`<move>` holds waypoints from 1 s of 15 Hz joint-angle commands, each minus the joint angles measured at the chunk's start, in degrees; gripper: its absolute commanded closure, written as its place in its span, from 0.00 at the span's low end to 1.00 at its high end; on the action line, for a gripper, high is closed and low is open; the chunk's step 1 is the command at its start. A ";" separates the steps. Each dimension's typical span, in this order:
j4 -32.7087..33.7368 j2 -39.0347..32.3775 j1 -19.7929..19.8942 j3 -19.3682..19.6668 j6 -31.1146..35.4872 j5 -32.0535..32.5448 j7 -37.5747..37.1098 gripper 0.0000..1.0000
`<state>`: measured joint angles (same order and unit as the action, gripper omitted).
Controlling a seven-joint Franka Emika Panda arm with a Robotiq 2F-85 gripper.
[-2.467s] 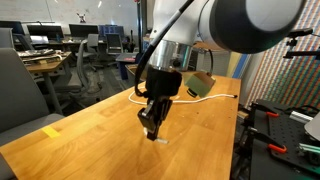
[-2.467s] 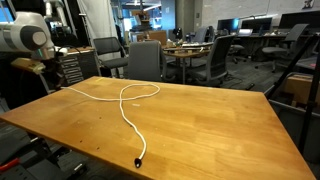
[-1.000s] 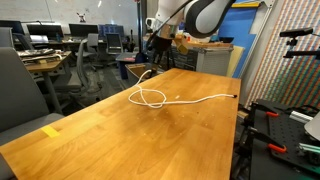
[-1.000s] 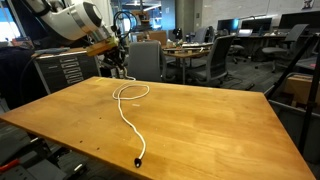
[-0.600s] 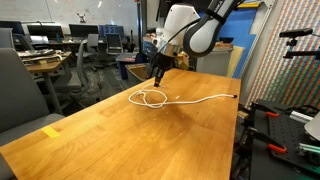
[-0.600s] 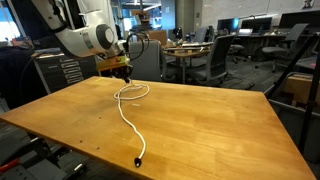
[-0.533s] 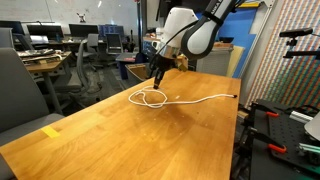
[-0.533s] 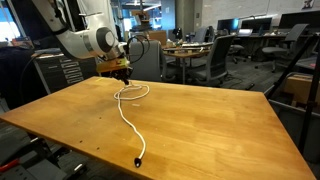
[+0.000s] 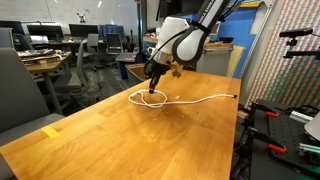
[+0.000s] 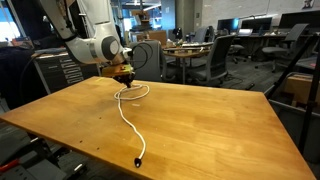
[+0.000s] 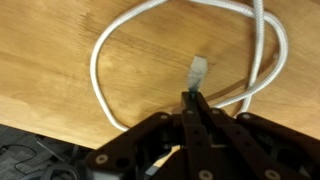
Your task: Tie a knot using the white chord
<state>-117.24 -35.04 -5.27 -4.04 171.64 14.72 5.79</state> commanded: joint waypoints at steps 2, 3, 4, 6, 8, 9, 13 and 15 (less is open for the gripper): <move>4.85 -4.72 -5.19 6.92 3.88 2.13 0.41 0.95; 5.33 -5.47 -5.59 7.60 4.78 1.91 0.27 0.88; 5.59 -6.03 -5.69 7.92 5.53 1.42 0.18 0.69; 3.65 -4.59 -4.92 6.83 3.79 0.38 0.66 0.81; 4.03 -5.32 -5.08 7.28 4.71 0.35 0.70 0.65; 4.11 -5.40 -5.09 7.32 4.88 0.34 0.71 0.38; 3.63 -2.21 -12.69 18.04 0.71 1.87 -3.36 0.19; 4.42 -2.55 -15.11 22.14 -2.45 2.66 -5.20 0.03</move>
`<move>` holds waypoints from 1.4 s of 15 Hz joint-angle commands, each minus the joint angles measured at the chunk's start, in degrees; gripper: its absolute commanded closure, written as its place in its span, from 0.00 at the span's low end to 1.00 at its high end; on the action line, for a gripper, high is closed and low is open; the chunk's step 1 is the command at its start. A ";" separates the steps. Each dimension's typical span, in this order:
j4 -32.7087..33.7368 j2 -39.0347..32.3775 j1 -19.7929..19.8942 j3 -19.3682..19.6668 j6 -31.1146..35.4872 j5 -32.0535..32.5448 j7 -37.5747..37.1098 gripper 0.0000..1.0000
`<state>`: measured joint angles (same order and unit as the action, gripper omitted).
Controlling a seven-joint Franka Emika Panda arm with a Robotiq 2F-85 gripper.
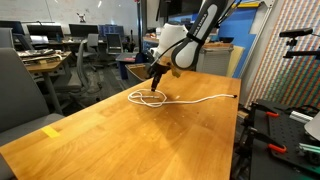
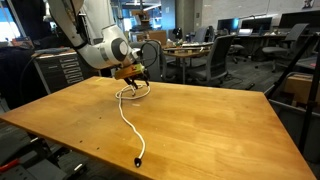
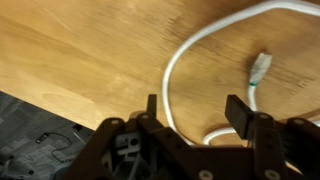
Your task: Tie a knot using the white chord
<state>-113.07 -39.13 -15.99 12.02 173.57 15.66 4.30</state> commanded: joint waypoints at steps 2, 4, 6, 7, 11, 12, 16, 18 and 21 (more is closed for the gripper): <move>0.74 1.59 -3.31 5.46 -7.90 1.55 -4.10 0.00; 1.30 1.46 -0.81 2.62 -11.08 0.56 -3.63 0.00; 1.99 0.88 1.22 0.52 -13.06 0.00 -3.65 0.00; 2.32 0.57 2.14 -0.40 -13.54 -0.24 -3.79 0.00; 4.47 -1.34 8.23 -5.75 -13.37 -4.05 -3.01 0.28; 5.24 -1.90 9.96 -7.34 -13.27 -5.40 -2.67 0.35; 8.82 -4.91 14.10 -11.15 -12.88 -9.54 -2.80 0.68; 10.32 -5.92 14.77 -11.92 -13.71 -10.74 -3.07 0.82; 11.97 -6.83 13.94 -11.17 -15.14 -10.94 -3.89 0.93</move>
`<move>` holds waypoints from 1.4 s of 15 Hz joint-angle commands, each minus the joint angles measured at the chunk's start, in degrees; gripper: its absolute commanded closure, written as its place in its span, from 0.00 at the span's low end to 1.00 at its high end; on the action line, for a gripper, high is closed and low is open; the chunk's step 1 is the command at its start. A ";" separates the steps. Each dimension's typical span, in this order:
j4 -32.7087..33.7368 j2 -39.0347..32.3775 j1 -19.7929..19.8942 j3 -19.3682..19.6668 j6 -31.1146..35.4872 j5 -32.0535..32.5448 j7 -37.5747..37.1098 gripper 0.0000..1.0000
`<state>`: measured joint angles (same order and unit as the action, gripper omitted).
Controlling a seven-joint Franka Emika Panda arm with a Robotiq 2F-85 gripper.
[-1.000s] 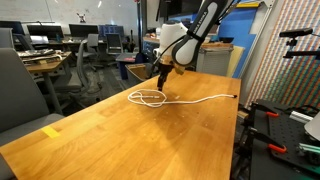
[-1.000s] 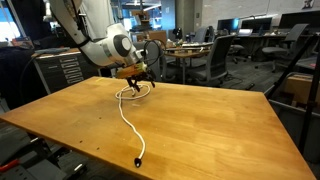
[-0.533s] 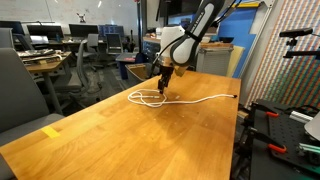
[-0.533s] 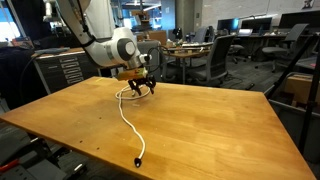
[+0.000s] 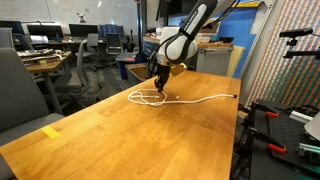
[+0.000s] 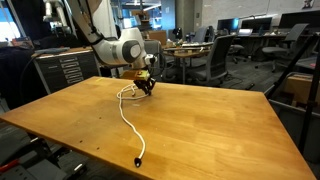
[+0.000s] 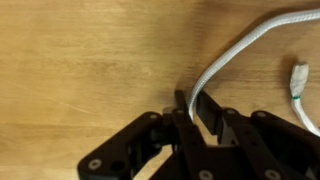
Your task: Tie a knot using the white chord
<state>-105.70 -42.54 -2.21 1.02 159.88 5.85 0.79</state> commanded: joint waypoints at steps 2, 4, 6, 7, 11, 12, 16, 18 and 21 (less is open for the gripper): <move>5.20 -3.74 -0.22 -0.02 -2.69 -1.05 -0.66 0.95; 5.33 -3.74 -0.20 -0.47 -3.43 -1.18 -0.50 0.89; 5.31 -3.19 0.17 -1.42 -4.50 -1.71 -0.05 0.89; 5.37 -2.89 0.43 -1.92 -4.95 -2.05 0.17 0.91; 2.64 1.02 -3.49 0.25 -6.79 0.75 -1.26 0.94; 1.03 3.04 -4.26 -0.44 -8.10 1.00 -0.82 0.94; -2.06 10.16 -12.92 2.81 -10.21 7.81 -4.86 0.93; -1.97 13.27 -16.19 2.53 -13.32 11.00 -7.46 0.93; -0.49 13.26 -16.62 -1.47 -19.00 10.22 -6.49 0.93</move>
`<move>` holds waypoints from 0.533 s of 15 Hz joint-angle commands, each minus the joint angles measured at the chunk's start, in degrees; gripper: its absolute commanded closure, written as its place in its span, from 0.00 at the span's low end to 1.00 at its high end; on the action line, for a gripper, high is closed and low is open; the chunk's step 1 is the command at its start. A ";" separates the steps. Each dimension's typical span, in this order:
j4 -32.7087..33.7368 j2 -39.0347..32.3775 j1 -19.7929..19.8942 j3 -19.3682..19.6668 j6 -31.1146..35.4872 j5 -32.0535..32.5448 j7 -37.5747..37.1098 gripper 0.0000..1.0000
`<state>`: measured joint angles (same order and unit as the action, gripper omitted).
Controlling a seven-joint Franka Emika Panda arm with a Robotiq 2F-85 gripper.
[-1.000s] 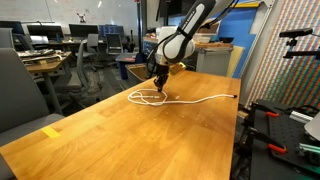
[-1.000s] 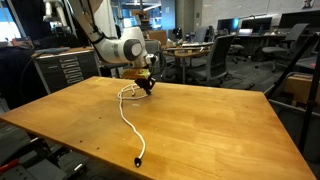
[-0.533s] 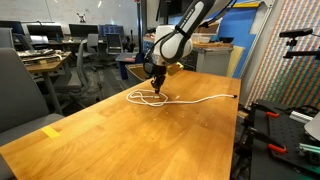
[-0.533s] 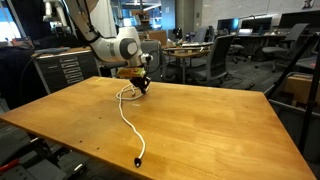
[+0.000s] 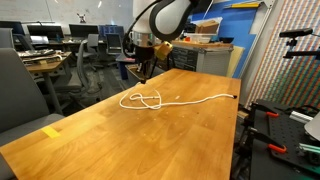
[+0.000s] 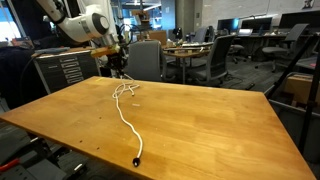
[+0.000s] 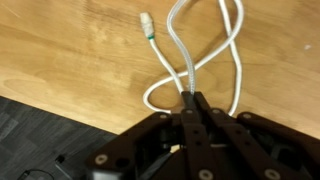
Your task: Tie a knot using the white chord
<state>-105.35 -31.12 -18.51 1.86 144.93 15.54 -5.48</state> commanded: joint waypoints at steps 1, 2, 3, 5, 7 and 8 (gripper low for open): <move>-0.11 0.88 0.50 -3.67 -4.98 -1.06 0.46 0.93; 0.26 0.19 1.49 -5.05 -5.77 -2.82 1.27 0.93; 0.45 -0.74 2.56 -6.21 -6.10 -4.81 2.04 0.94; 1.26 -3.14 5.54 -9.19 -6.55 -10.54 4.92 0.94; 2.17 -6.22 8.70 -12.25 -6.33 -17.19 7.60 0.93; 2.59 -7.73 10.22 -13.62 -6.68 -20.19 8.96 0.93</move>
<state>-105.34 -34.93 -12.94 -7.43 139.39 2.52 -0.70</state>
